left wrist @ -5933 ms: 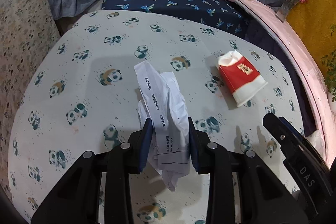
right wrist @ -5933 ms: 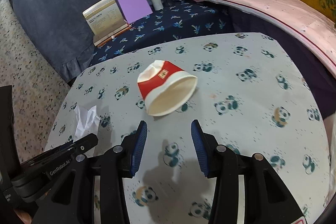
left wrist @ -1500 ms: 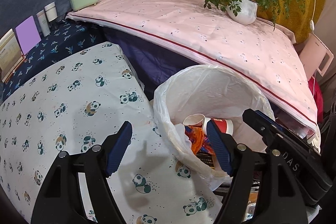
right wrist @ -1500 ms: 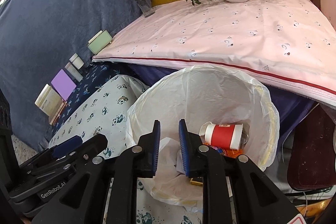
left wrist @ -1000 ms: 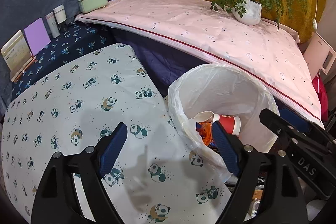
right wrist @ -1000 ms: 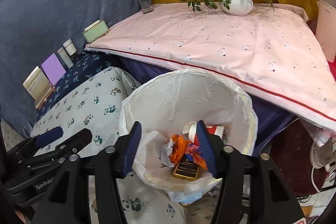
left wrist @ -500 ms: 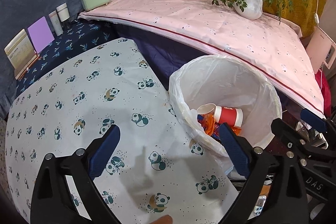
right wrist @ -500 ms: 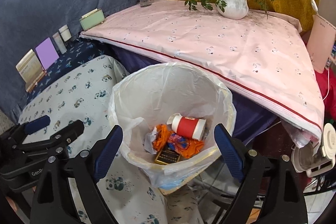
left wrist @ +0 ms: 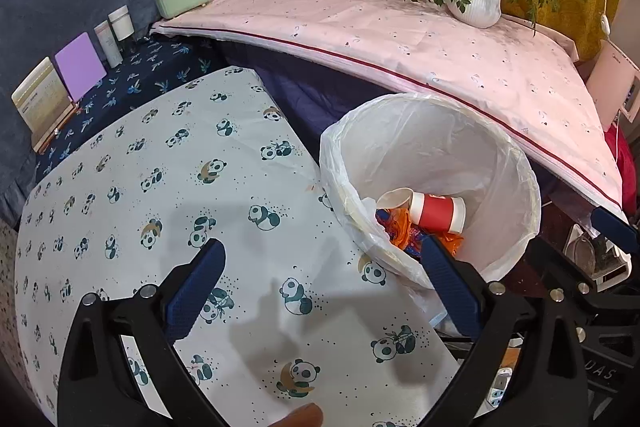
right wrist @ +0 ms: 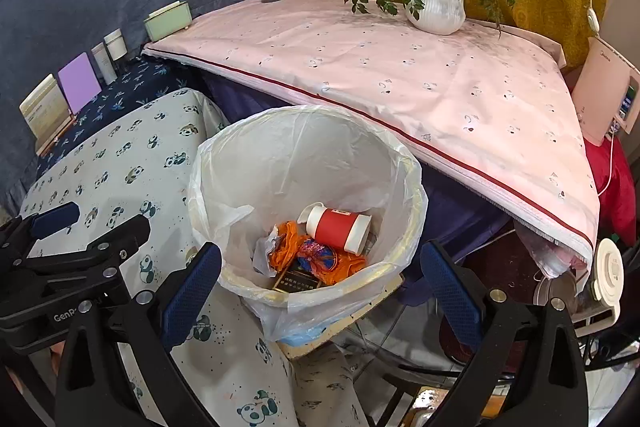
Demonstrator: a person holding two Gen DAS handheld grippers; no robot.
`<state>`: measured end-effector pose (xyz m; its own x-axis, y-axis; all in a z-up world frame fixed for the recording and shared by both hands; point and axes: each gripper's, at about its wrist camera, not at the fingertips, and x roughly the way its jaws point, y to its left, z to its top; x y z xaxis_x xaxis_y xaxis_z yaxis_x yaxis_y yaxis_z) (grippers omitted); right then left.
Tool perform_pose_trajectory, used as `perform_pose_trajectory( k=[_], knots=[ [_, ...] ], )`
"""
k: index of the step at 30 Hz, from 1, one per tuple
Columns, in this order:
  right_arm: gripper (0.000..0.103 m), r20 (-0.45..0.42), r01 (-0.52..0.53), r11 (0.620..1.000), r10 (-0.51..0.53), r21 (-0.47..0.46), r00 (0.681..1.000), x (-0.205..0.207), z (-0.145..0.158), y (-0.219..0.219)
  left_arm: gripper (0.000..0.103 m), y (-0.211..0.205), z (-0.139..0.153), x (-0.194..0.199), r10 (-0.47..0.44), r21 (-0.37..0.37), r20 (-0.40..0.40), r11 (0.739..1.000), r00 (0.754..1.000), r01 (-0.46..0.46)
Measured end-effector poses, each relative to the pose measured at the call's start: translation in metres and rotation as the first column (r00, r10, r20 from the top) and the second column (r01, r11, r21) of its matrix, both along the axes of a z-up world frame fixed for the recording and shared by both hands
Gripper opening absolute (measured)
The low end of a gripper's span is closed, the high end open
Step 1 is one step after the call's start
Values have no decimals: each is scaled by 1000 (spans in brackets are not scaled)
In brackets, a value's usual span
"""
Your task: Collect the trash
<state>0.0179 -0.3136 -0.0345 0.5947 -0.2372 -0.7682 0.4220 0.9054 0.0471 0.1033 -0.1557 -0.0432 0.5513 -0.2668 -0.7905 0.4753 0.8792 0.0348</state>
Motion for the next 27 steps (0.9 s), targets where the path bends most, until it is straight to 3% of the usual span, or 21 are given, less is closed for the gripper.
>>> perform_pose_trajectory(
  k=[27],
  knots=[
    [96, -34, 9, 998, -11, -60, 999, -3, -6, 9, 95, 6, -3, -2, 29, 13, 5, 1000, 1000, -29]
  ],
)
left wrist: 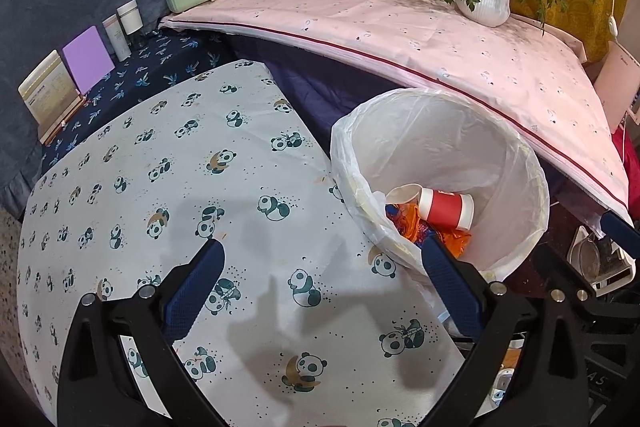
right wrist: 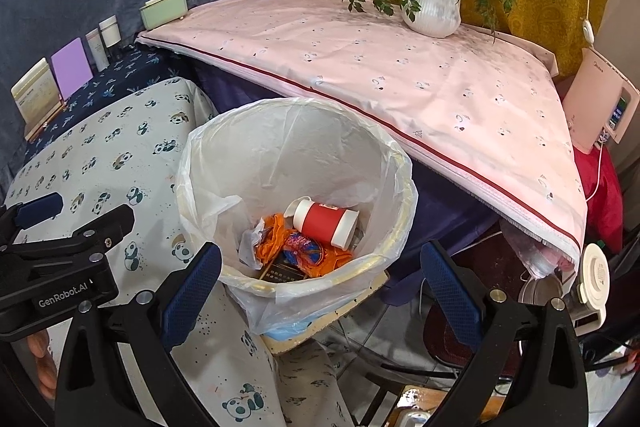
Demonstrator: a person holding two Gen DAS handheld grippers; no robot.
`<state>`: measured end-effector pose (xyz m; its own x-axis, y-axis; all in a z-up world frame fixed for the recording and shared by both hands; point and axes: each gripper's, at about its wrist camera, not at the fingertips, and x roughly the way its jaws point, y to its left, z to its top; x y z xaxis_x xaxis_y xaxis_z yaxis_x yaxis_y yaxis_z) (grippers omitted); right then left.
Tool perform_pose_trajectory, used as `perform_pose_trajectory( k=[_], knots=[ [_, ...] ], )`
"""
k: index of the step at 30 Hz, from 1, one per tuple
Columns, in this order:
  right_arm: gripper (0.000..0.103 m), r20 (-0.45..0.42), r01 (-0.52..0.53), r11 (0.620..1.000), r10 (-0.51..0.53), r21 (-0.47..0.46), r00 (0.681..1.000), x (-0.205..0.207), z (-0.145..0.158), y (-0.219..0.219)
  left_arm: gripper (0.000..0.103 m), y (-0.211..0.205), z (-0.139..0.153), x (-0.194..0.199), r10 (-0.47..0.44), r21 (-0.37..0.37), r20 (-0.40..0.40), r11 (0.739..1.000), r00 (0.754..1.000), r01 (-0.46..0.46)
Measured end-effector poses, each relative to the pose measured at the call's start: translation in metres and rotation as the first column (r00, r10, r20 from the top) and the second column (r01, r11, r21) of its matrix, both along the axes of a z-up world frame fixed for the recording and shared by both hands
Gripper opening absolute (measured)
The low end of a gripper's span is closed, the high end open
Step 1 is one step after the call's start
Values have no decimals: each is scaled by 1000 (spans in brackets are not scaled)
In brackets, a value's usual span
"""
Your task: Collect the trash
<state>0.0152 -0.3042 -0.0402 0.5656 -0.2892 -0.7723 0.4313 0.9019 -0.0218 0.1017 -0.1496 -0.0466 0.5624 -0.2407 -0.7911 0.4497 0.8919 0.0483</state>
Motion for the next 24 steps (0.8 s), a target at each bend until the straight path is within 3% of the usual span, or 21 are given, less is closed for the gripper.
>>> perform_pose_trajectory(
  k=[24],
  knots=[
    [96, 4, 0, 1000, 0, -6, 1000, -4, 0, 2, 94, 0, 2, -8, 0, 11, 0, 1000, 1000, 0]
  ],
)
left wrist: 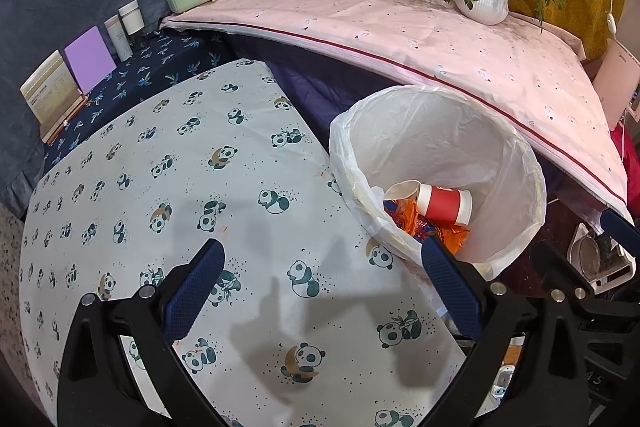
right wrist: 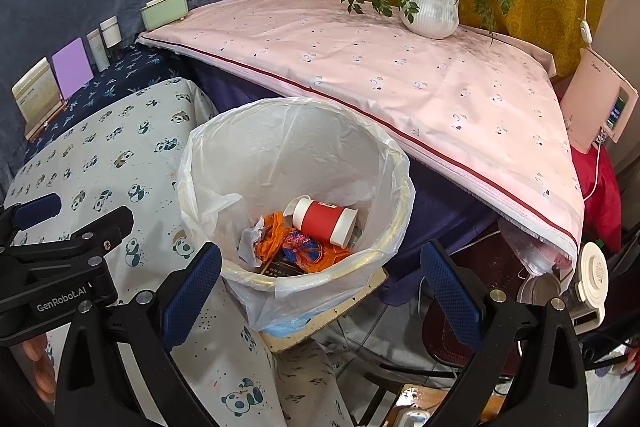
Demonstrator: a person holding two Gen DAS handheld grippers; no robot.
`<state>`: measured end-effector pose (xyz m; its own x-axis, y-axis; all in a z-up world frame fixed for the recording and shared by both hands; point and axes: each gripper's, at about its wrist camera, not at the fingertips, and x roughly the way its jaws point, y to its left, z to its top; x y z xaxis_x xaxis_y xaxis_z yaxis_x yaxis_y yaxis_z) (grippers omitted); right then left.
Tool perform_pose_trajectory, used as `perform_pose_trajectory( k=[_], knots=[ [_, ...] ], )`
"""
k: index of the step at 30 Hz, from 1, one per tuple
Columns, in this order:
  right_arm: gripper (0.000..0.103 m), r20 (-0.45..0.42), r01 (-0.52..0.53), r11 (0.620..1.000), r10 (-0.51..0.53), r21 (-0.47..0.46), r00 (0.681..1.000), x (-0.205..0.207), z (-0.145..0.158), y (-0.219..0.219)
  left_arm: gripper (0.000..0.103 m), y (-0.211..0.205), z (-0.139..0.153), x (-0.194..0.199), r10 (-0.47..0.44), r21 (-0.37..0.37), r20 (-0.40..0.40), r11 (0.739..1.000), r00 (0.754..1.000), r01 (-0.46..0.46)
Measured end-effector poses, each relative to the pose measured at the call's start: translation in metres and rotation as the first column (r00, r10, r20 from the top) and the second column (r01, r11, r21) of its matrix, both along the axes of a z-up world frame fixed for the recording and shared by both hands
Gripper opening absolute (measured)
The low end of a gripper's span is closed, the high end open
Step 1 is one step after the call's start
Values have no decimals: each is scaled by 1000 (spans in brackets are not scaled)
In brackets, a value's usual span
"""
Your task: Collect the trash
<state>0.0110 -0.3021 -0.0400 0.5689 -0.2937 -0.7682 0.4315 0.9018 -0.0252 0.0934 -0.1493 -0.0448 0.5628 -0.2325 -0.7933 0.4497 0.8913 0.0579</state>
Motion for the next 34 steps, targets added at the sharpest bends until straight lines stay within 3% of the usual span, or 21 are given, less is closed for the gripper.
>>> perform_pose_trajectory(
  k=[34],
  knots=[
    [96, 0, 2, 1000, -2, -5, 1000, -4, 2, 0, 94, 2, -1, -1, 10, 2, -16, 1000, 1000, -10]
  ],
)
